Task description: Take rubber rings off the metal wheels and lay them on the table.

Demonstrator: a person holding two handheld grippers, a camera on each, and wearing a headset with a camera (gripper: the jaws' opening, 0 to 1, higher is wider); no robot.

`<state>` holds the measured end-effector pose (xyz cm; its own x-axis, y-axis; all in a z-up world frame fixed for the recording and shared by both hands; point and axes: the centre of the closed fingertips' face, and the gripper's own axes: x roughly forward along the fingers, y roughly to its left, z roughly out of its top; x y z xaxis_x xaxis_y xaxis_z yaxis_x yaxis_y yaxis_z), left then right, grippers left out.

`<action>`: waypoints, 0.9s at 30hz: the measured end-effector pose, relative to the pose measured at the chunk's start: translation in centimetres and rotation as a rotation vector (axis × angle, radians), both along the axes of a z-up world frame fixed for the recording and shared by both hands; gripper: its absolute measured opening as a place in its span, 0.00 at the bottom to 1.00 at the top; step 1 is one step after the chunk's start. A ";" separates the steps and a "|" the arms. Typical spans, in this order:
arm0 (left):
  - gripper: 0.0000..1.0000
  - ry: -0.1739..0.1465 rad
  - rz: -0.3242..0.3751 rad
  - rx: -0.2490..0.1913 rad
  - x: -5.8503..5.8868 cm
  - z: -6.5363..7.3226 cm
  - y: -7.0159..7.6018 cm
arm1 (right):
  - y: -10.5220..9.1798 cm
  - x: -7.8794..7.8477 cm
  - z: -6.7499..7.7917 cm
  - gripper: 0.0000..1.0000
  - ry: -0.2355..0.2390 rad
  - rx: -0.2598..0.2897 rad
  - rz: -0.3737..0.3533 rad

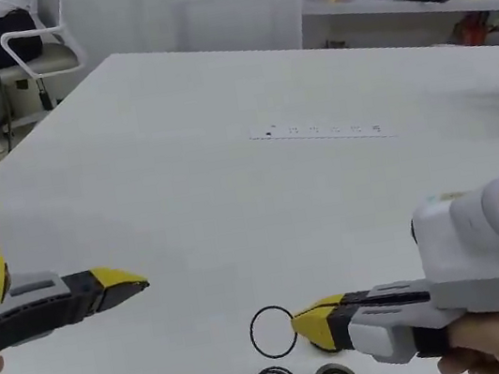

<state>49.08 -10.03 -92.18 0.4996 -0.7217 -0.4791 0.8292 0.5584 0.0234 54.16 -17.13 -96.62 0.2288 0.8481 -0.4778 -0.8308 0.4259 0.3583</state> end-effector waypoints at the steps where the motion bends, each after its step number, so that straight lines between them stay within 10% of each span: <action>1: 0.77 0.004 0.003 0.000 0.0 -0.2 0.0 | 0.1 -0.2 -0.1 0.00 0.004 -0.002 0.004; 27: 0.79 0.042 0.028 -0.006 -0.6 -1.5 -0.1 | 1.1 -3.1 -1.9 0.00 0.084 -0.040 0.105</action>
